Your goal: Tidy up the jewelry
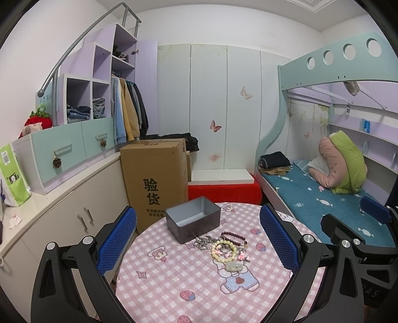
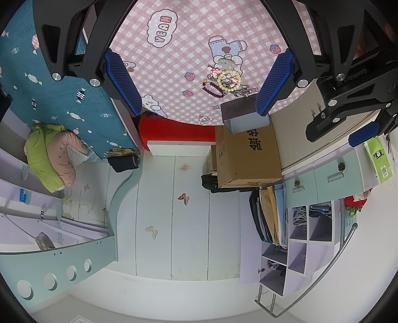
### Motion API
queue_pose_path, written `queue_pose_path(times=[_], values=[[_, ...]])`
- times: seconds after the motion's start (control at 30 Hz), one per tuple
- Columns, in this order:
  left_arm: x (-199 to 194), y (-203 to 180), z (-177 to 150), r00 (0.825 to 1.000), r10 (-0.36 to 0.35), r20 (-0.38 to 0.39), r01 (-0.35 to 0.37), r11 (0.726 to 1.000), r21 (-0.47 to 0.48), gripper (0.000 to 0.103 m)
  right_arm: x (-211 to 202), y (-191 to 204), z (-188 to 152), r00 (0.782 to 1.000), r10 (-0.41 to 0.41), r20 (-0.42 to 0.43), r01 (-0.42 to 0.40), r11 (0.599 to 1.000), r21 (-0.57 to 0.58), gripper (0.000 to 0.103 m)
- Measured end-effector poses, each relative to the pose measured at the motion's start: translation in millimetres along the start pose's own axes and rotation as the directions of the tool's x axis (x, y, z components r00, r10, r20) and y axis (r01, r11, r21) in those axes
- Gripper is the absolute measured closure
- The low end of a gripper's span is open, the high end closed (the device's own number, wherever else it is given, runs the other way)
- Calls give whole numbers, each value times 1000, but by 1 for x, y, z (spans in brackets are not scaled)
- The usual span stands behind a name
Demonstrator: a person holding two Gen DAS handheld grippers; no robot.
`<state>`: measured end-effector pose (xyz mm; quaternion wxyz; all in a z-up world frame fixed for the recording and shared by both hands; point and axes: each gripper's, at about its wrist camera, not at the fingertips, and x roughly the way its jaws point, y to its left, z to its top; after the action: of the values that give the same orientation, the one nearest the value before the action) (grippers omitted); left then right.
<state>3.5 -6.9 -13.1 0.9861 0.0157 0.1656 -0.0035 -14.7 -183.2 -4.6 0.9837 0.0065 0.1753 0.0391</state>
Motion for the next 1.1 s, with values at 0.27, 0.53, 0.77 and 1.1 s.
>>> queue_pose_path(times=[0.27, 0.53, 0.77, 1.1], values=[[-1, 1, 1, 1000, 2, -2, -2, 1000, 2, 7, 0, 1, 1, 1000, 3, -3, -3, 1000, 2, 12], [-2, 4, 6, 1000, 4, -4, -4, 1000, 3, 7, 1, 3, 4, 1000, 7, -6, -7, 1000, 1, 12], [-1, 5, 7, 1000, 4, -6, -4, 1000, 2, 7, 1, 3, 3, 1000, 8, -7, -8, 1000, 2, 12], [3, 4, 6, 1000, -1, -20, 1, 1000, 7, 7, 4, 6, 2, 1000, 10, -20, -10, 1000, 3, 12]])
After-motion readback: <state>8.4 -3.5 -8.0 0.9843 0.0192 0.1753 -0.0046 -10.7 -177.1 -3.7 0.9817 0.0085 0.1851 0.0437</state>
